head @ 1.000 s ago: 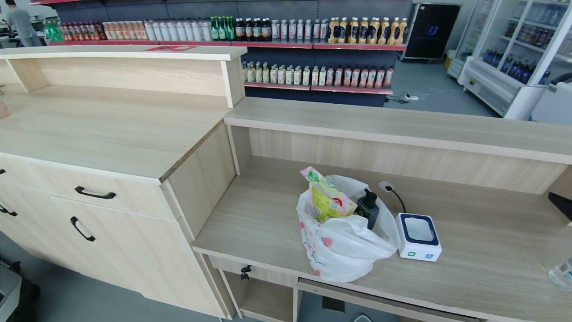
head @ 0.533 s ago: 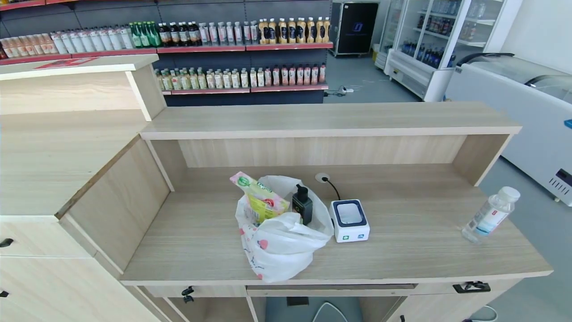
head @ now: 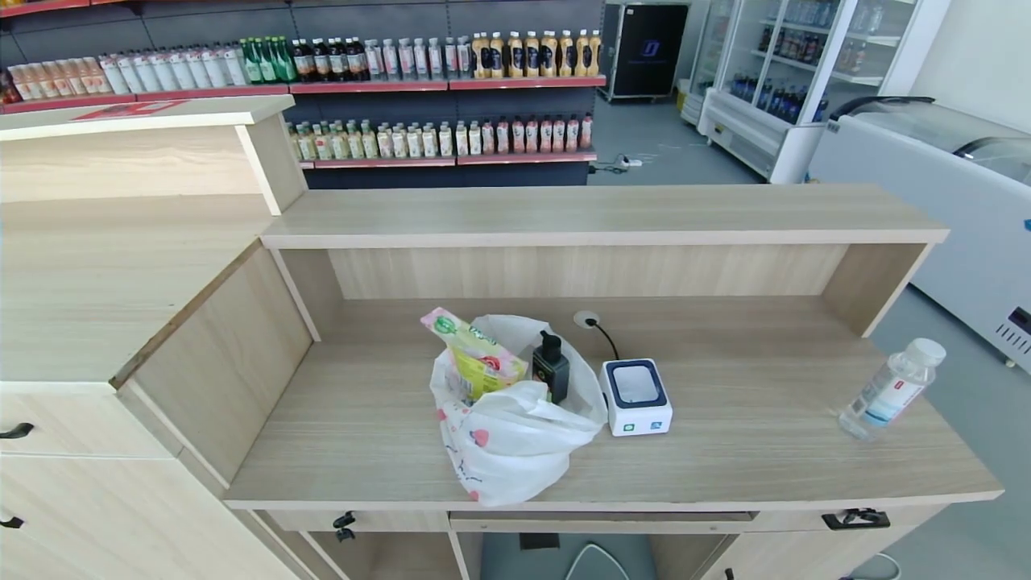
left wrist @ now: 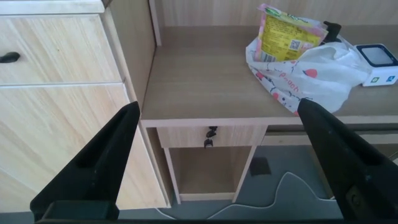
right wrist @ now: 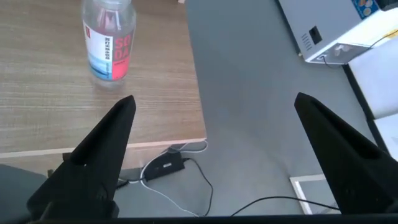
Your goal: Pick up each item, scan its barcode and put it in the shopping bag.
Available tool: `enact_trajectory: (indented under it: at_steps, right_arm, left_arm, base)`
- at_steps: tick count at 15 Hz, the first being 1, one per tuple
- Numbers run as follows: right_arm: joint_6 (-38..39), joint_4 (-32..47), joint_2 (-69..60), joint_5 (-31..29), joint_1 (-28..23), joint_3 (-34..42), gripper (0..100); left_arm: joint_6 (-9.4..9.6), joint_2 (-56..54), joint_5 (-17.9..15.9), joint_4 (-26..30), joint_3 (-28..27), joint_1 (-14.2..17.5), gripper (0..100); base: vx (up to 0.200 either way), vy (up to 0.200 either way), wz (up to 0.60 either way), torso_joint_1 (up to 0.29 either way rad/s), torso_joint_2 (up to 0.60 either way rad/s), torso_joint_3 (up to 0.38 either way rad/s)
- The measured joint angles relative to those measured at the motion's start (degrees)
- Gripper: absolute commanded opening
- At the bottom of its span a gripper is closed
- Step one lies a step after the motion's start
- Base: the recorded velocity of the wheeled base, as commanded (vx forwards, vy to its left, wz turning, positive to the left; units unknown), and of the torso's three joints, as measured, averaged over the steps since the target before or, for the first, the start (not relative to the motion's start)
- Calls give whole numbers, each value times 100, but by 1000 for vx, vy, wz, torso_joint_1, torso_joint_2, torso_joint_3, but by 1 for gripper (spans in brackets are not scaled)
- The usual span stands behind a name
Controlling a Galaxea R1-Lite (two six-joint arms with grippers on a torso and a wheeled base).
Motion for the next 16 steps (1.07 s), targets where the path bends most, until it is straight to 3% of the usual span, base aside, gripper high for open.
enact_trajectory:
  at_steps: [4, 9, 16]
  right_arm:
    - [57, -100, 227, 145, -278, -20, 100]
    - [60, -163, 795, 146, -388, -610, 100]
    - [286, -552, 1563, 496, -33, -1058, 100]
  left_arm:
    - [0, 0, -2, 0, 0, 0, 100]
    - [-2, 0, -2, 0, 0, 2, 100]
    - [-2, 0, -2, 0, 0, 0, 100]
  base:
    - [0, 0, 0, 0, 0, 0]
    - [0, 0, 0, 0, 0, 0]
    - [0, 0, 0, 0, 0, 0]
